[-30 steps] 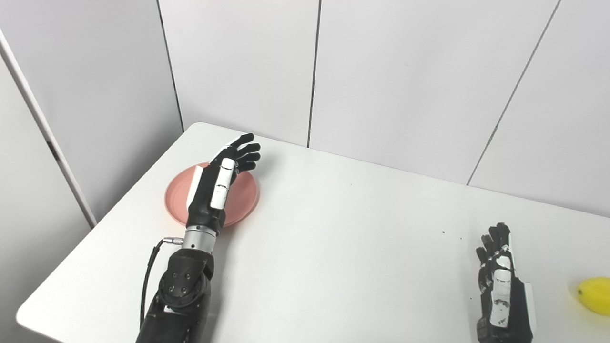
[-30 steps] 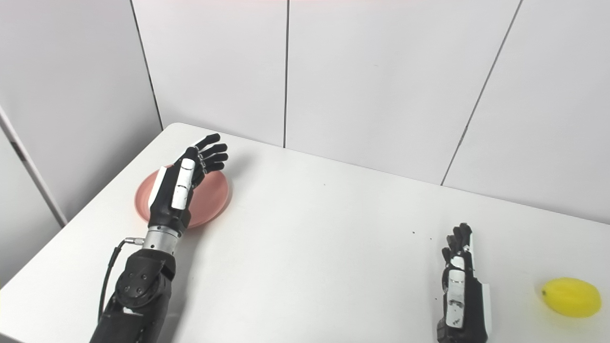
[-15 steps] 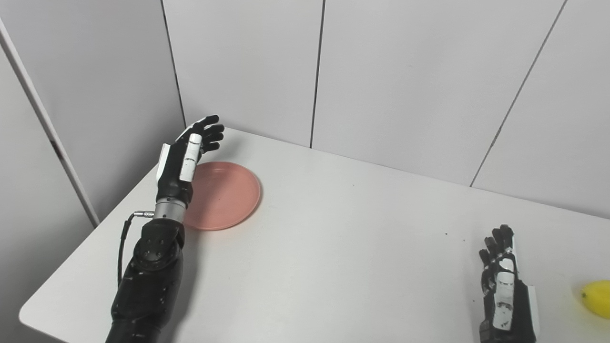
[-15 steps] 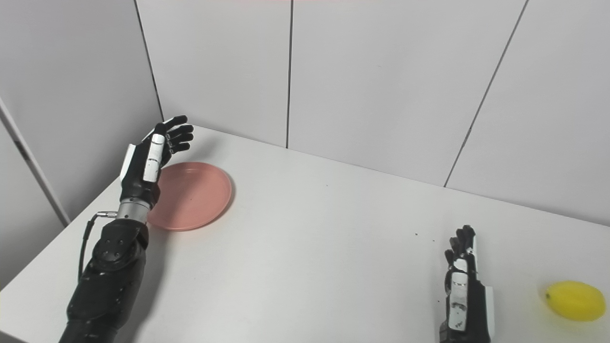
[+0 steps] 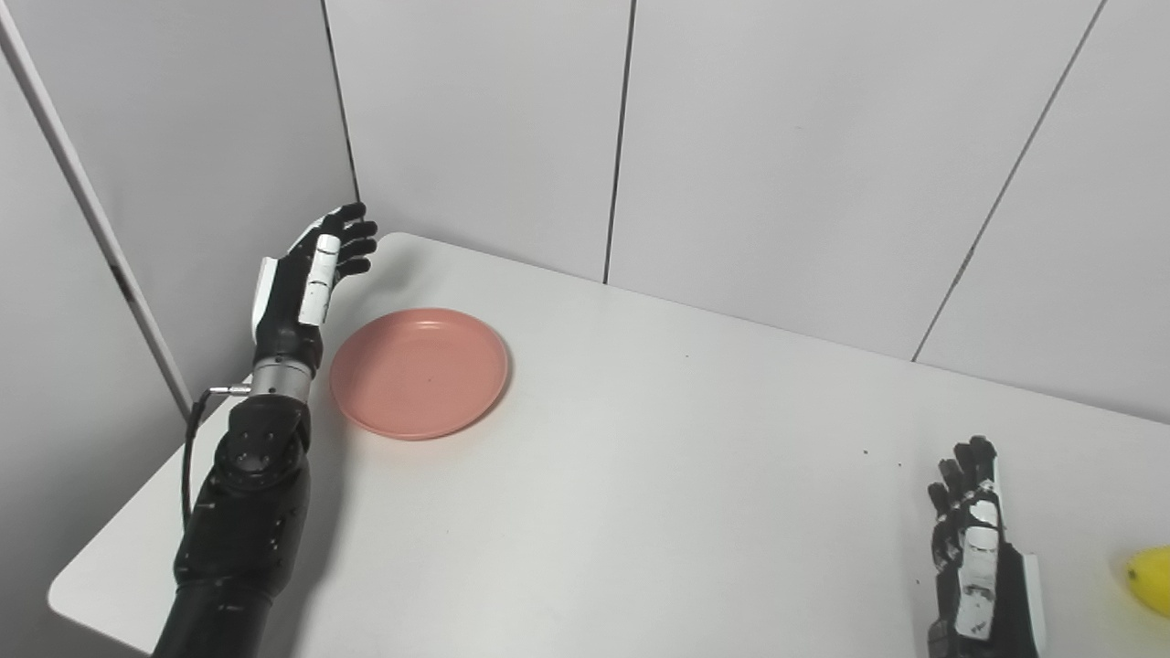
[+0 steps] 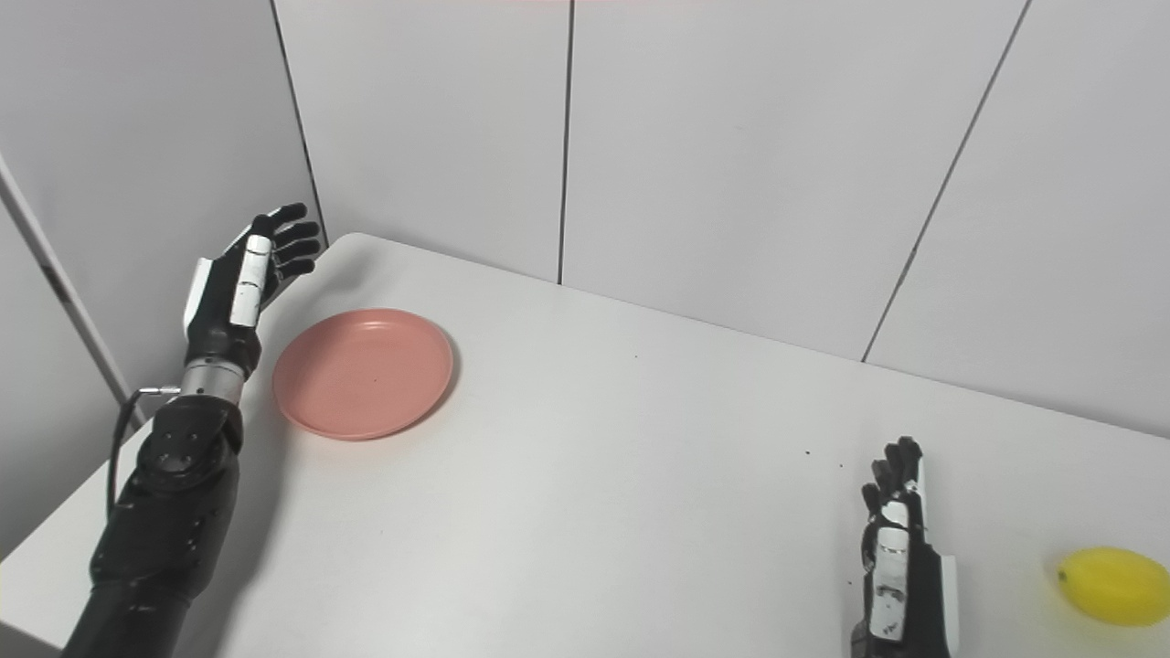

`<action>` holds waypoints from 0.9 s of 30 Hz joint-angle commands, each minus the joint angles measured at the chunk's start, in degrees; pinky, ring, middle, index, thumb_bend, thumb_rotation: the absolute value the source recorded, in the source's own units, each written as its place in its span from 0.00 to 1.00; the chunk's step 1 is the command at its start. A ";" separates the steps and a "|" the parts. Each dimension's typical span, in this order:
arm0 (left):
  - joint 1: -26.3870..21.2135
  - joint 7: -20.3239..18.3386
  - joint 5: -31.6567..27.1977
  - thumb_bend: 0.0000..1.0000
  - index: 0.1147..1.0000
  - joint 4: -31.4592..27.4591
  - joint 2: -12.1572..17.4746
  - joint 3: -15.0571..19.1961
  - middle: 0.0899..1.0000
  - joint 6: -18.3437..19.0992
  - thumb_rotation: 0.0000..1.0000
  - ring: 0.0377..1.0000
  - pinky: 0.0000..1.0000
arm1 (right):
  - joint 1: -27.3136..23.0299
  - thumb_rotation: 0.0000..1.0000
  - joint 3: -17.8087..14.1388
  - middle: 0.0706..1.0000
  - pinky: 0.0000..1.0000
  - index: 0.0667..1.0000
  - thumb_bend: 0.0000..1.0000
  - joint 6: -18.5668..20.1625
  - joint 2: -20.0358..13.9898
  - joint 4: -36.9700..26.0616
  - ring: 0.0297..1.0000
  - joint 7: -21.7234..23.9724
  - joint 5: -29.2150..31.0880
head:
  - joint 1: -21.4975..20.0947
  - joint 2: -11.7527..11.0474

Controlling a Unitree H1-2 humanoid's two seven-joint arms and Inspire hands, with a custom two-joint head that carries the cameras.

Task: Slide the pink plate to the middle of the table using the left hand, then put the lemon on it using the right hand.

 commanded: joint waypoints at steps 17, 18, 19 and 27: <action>-2.26 -1.47 -2.29 0.75 0.73 7.11 4.73 1.35 0.75 -1.64 1.00 0.76 0.76 | 0.83 1.00 -0.58 1.00 1.00 1.00 0.67 -1.19 -0.54 1.97 1.00 0.45 -0.22 | 1.08 -0.15; -2.27 -1.74 -2.76 0.75 0.73 7.73 4.61 1.37 0.75 -1.97 1.00 0.76 0.76 | 0.85 1.00 -0.61 1.00 1.00 1.00 0.67 -1.04 -0.49 1.82 1.00 0.38 -0.20 | 1.06 -0.10; -2.30 -1.92 -3.07 0.74 0.73 8.16 4.53 1.38 0.75 -2.23 1.00 0.76 0.76 | 0.86 1.00 -0.63 1.00 1.00 1.00 0.67 -0.93 -0.45 1.73 1.00 0.32 -0.20 | 1.06 -0.10; -2.73 -4.51 -5.59 0.70 0.74 12.12 3.57 0.80 0.76 -5.03 1.00 0.77 0.75 | 0.76 1.00 -0.81 1.00 1.00 1.00 0.65 -0.80 -0.39 1.23 1.00 0.13 -0.26 | 1.13 0.09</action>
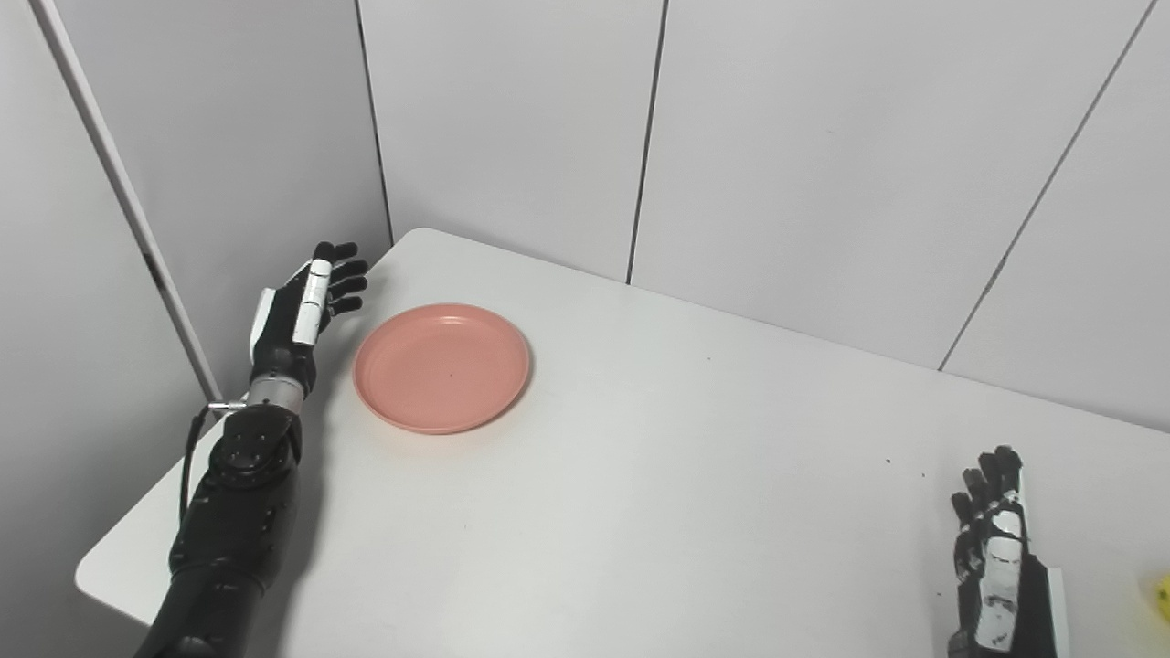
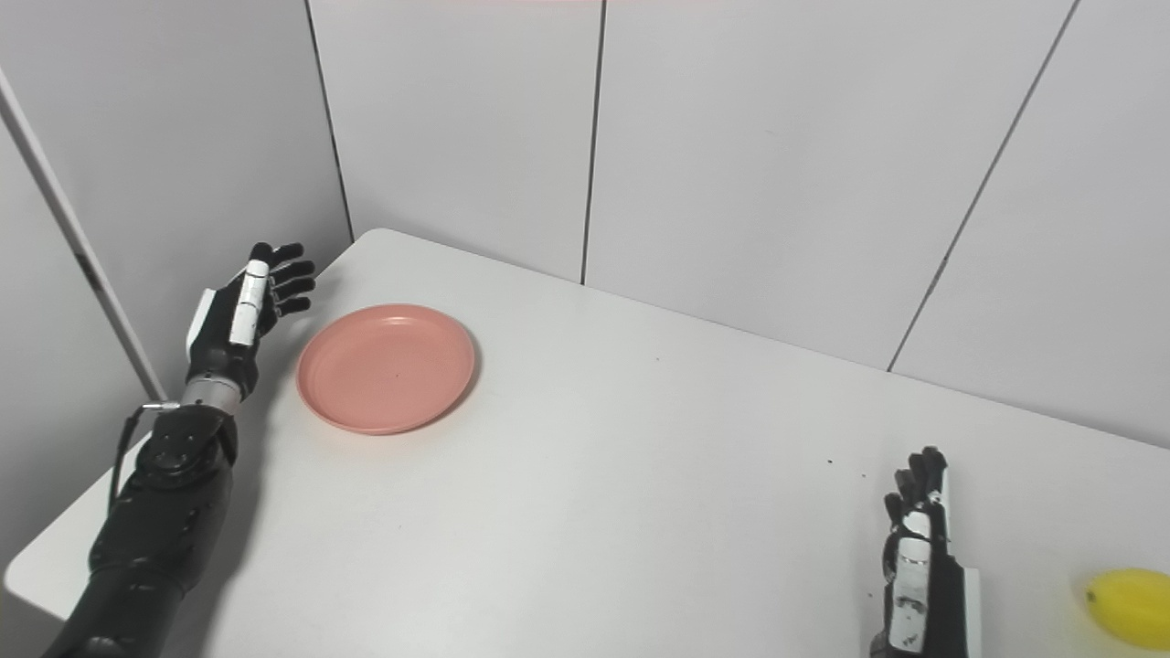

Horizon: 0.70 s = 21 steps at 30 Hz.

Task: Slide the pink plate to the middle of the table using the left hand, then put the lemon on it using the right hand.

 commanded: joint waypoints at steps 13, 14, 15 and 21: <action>-2.77 -3.49 -2.56 0.76 0.74 3.69 -1.70 -1.44 0.76 -4.74 1.00 0.78 0.80 | 0.74 1.00 -0.59 0.99 1.00 0.99 0.64 0.34 -0.10 0.07 1.00 -0.47 -0.16 | -0.22 0.19; -2.82 -3.81 -2.68 0.76 0.75 4.12 -1.81 -1.56 0.77 -5.12 1.00 0.79 0.79 | 0.73 1.00 -0.59 0.99 1.00 0.99 0.65 0.38 -0.12 0.06 1.00 -0.43 -0.11 | -0.22 0.19; -2.75 -4.03 -2.80 0.76 0.76 4.01 -2.07 -1.65 0.78 -5.28 1.00 0.79 0.79 | 0.64 1.00 -0.59 1.00 1.00 1.00 0.65 0.21 -0.22 0.30 1.00 -0.32 -0.09 | -0.22 0.26; -2.86 -6.44 -3.87 0.74 0.75 6.22 -2.90 -1.93 0.78 -7.61 1.00 0.79 0.78 | 0.52 1.00 -0.59 0.99 1.00 1.00 0.66 0.07 -0.22 0.30 1.00 -0.27 -0.01 | -0.68 0.59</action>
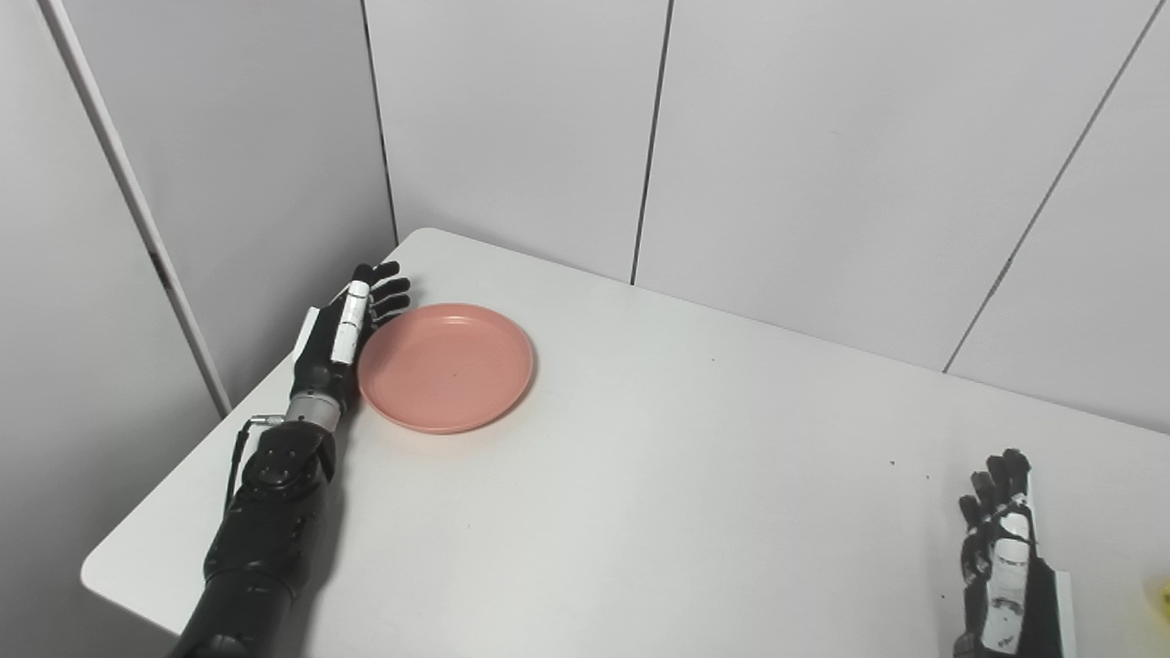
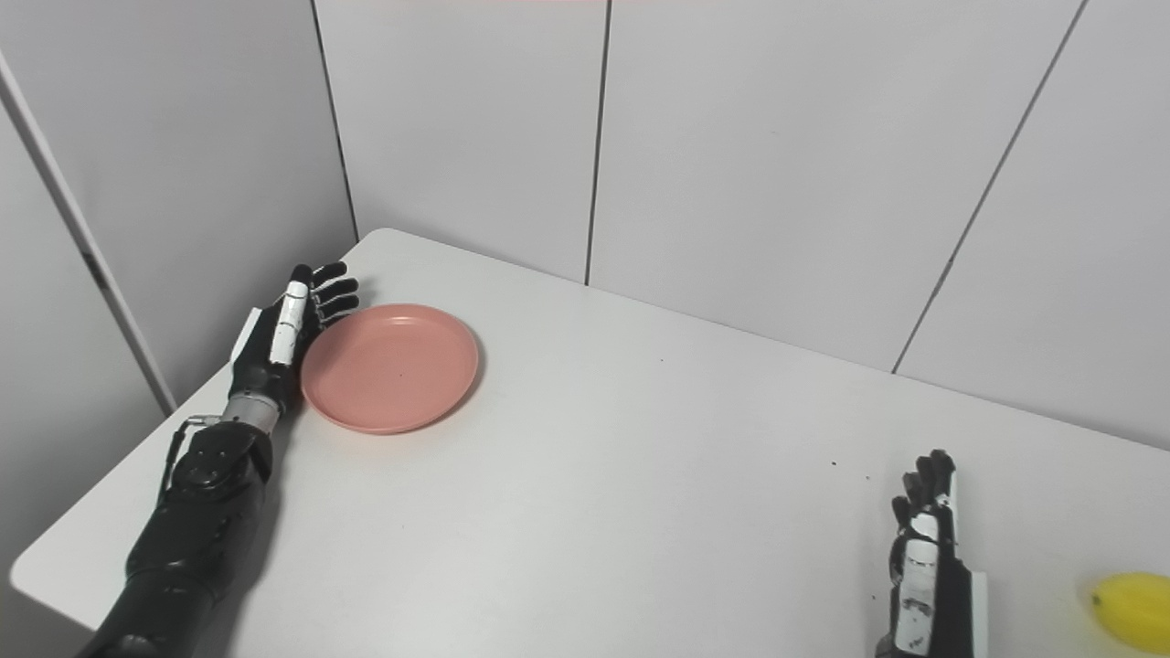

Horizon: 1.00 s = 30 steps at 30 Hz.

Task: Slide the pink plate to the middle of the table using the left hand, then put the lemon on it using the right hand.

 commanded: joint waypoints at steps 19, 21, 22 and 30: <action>4.54 0.12 0.41 0.71 0.75 -12.83 -5.03 -3.18 0.77 2.95 1.00 0.78 0.77 | 2.61 1.00 1.36 1.00 1.00 1.00 0.74 1.11 0.62 -2.30 1.00 1.35 0.65 | -3.63 1.09; 5.15 0.39 0.66 0.71 0.75 -15.04 -6.05 -3.95 0.77 4.05 1.00 0.78 0.77 | 2.96 1.00 1.35 1.00 1.00 1.00 0.75 2.13 0.69 -2.92 1.00 1.21 0.66 | -3.91 1.16; 5.44 0.17 0.74 0.71 0.75 -16.01 -6.47 -4.53 0.77 4.78 1.00 0.78 0.77 | 2.97 1.00 1.29 1.00 1.00 1.00 0.75 2.22 0.74 -2.93 1.00 1.11 0.64 | -4.50 1.25; 6.35 1.32 2.70 0.66 0.75 -18.98 -9.53 -7.62 0.77 7.31 1.00 0.77 0.77 | 2.61 1.00 1.17 1.00 1.00 1.00 0.74 1.61 1.22 -2.30 1.00 0.90 0.63 | -7.01 1.80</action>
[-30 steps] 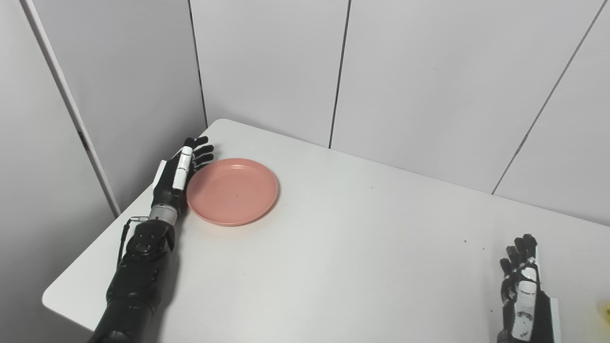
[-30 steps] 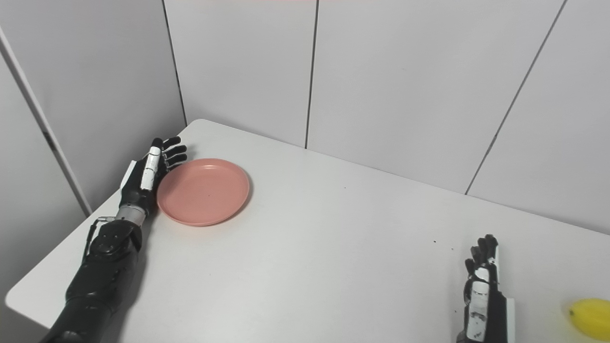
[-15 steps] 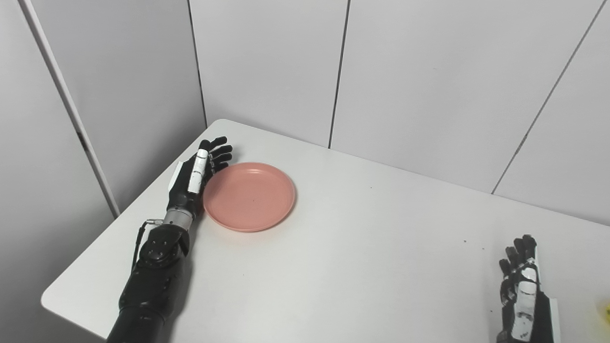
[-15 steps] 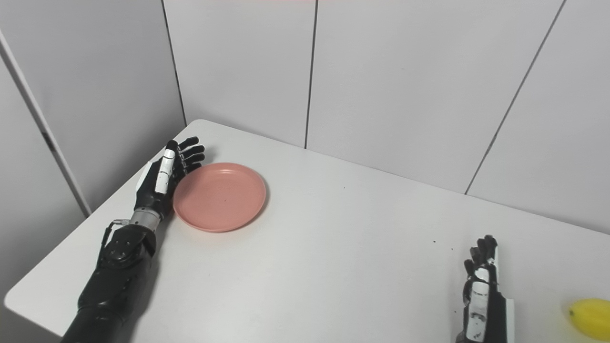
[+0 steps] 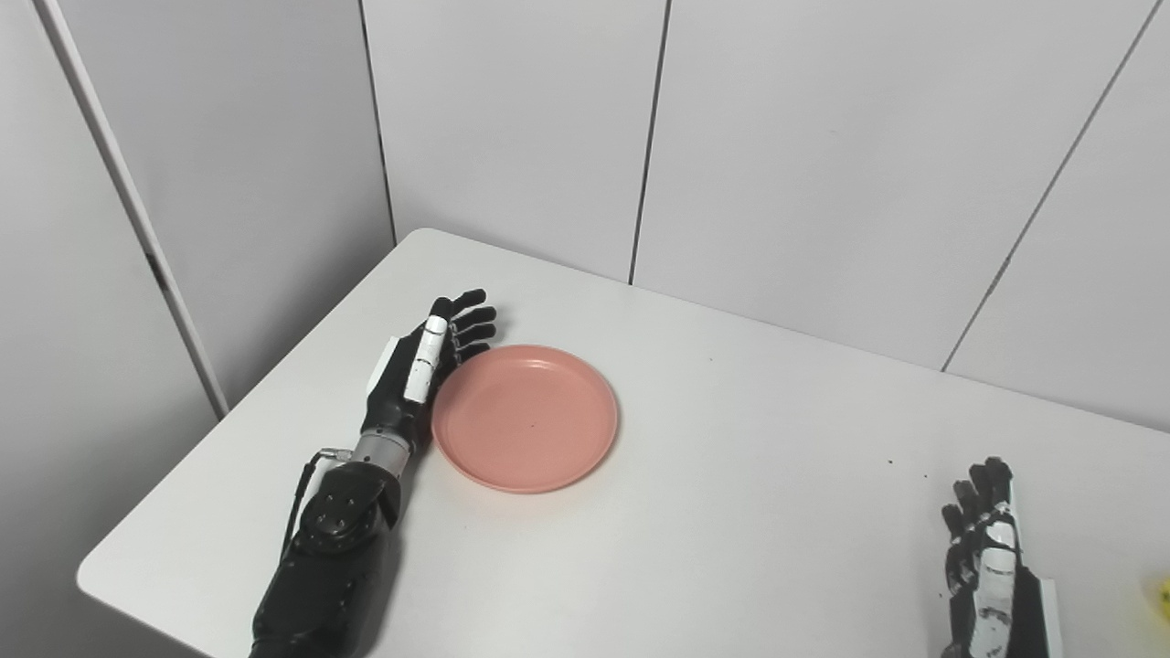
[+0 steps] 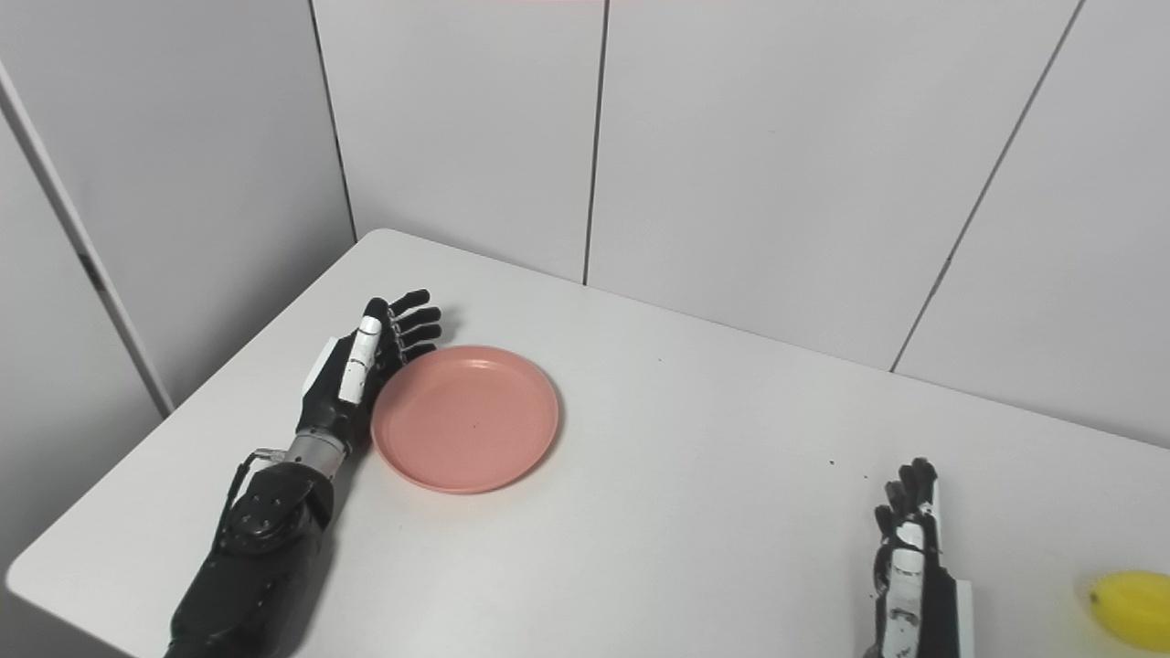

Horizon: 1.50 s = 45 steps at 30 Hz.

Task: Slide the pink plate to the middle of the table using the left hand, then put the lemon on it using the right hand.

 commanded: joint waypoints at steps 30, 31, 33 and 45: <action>-0.29 -1.31 2.34 0.67 0.79 -1.45 -6.92 -7.10 0.81 4.34 1.00 0.83 0.83 | -2.72 1.00 2.00 0.99 1.00 0.99 0.76 4.66 4.68 -1.83 1.00 -3.44 -5.01 | -19.43 6.02; -0.44 -1.64 2.15 0.66 0.79 -1.03 -7.03 -7.25 0.82 4.11 1.00 0.83 0.84 | -2.74 1.00 2.14 1.00 1.00 1.00 0.77 4.71 4.89 -1.92 1.00 -3.57 -5.26 | -20.64 6.37; -0.53 -2.16 2.00 0.66 0.79 -0.79 -7.20 -7.63 0.82 3.96 1.00 0.83 0.84 | -2.79 1.00 2.45 0.99 1.00 1.00 0.77 4.84 5.13 -2.19 1.00 -3.77 -5.97 | -21.58 6.64; -0.30 -1.71 3.40 0.68 0.81 -2.27 -8.68 -10.28 0.84 5.23 1.00 0.85 0.86 | -3.35 1.00 2.86 1.00 1.00 1.00 0.77 7.87 5.61 -3.83 1.00 -4.44 -7.84 | -25.61 7.76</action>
